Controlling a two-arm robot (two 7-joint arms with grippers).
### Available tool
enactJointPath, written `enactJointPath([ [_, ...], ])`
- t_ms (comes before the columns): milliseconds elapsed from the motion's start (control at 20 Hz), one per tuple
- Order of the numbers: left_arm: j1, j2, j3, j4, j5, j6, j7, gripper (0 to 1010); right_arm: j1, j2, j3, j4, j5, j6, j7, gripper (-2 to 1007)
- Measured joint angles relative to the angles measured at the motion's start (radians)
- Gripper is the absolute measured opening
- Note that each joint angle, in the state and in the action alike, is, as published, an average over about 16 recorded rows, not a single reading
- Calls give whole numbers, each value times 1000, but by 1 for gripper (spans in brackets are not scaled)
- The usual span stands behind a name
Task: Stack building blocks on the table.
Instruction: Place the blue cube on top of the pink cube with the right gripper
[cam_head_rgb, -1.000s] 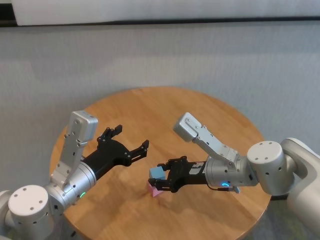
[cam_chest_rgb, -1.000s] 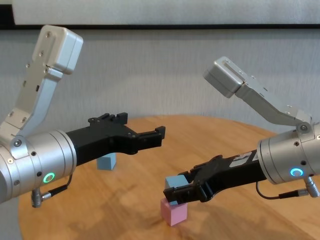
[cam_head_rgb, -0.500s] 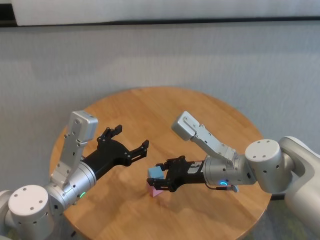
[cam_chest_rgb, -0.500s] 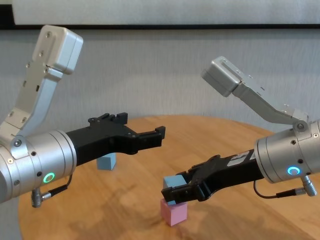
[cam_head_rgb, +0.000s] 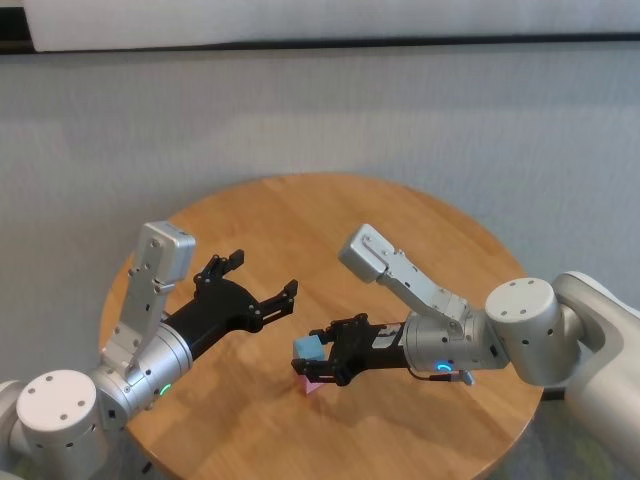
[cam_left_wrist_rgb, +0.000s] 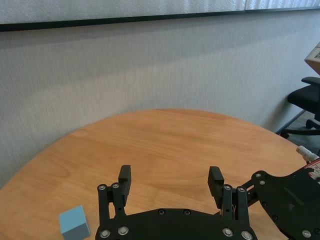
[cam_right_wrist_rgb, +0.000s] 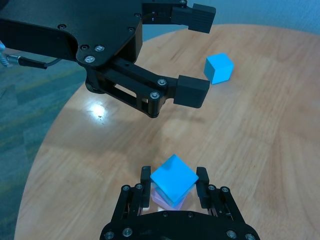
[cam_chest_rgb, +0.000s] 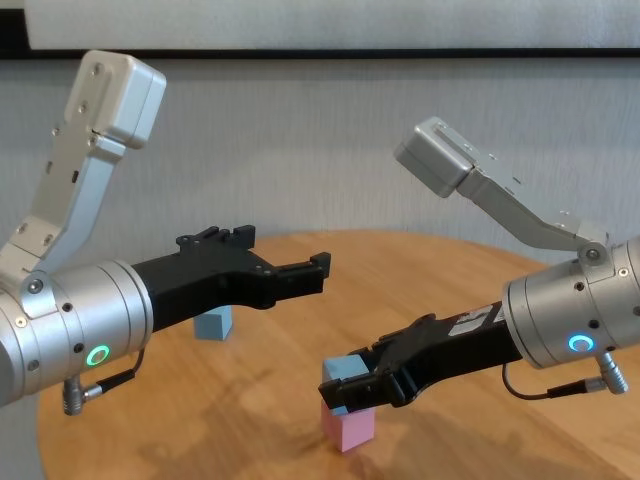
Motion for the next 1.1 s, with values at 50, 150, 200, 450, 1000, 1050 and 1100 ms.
enactJointPath([
  [50, 0, 0, 0, 0, 0, 0, 0, 1001, 1, -1, -1, 1, 0, 0, 0, 513],
  [150, 0, 0, 0, 0, 0, 0, 0, 1001, 2, -2, -2, 4, 0, 1, 0, 513],
  [200, 0, 0, 0, 0, 0, 0, 0, 1001, 2, -2, -3, 5, 0, 1, 0, 513],
  [450, 0, 0, 0, 0, 0, 0, 0, 1001, 4, -4, -5, 9, -1, 2, 0, 513],
  [1000, 0, 0, 0, 0, 0, 0, 0, 1001, 5, -5, -6, 11, -1, 4, 0, 539],
  [1050, 0, 0, 0, 0, 0, 0, 0, 1001, 5, -5, -6, 11, -1, 4, 0, 552],
  [1100, 0, 0, 0, 0, 0, 0, 0, 1001, 5, -5, -6, 11, -1, 4, 0, 565],
])
